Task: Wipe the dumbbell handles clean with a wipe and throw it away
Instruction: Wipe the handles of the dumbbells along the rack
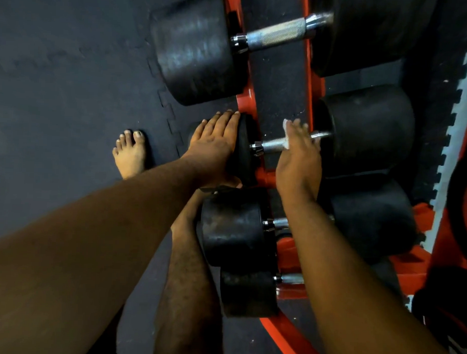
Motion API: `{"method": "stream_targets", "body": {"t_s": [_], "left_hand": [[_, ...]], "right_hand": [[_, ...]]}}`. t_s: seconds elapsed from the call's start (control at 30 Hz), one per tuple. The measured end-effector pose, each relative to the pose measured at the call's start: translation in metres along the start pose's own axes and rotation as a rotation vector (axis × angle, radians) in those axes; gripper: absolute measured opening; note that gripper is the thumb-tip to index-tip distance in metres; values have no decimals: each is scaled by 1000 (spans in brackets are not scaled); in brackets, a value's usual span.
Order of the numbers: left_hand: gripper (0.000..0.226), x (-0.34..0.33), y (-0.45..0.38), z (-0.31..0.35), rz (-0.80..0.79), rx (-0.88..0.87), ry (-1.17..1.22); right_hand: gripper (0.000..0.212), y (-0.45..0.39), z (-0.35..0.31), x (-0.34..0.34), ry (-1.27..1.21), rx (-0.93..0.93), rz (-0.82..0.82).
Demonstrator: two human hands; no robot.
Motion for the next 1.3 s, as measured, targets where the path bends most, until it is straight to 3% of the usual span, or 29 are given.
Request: {"method": "stream_targets", "body": {"t_s": [0.07,0.17,0.27,0.33,0.43,0.5,0.57,0.7,0.9,1.03,1.17,1.3], "left_hand": [[155,-1,0,-1,-8,-1,5],[154,-1,-1,-1,2,-7,5],[154,-2,-1,-2,15,-12,-1],[154,-3,-2,-2,14,-12,-2],[156,-4,-3,-2,16,-12,-3],[156,-3,-3,-3,16,-14,2],[155,-3,-3,-3,5,-22,12],[154,-5,-2,-4,3,-36,9],[153,-5,-3,-4,-28,-41,-1],[153,-4,-2,-3,-47,-53,-4],[144,-5,6,0,-19,-38,5],[114,-22,52,20,140,-144,74]], "right_hand": [[63,13,-6,-29,379,220,-162],[71,36,-1,-58,637,456,-310],[82,17,18,-40,750,330,-209],[70,7,18,-33,758,235,-165],[33,-8,-10,-46,708,354,-234],[26,-23,-19,-56,636,441,-347],[29,-31,-10,-52,605,421,-351],[50,-1,10,-36,600,345,-186],[58,16,-23,-60,335,459,-260],[61,34,-20,-59,79,372,-260],[56,77,6,-32,-352,3,-115],[54,125,35,-13,-322,-109,-25]]}}
Point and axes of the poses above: each hand's wrist, its own y-axis away from the middle knuckle, its own x-axis out of the back of the hand, z = x × y, the point moved 8 cm from there along -y, towards the middle knuckle, and after that the axes turned 4 degrees about x, right-handed, at the moved point
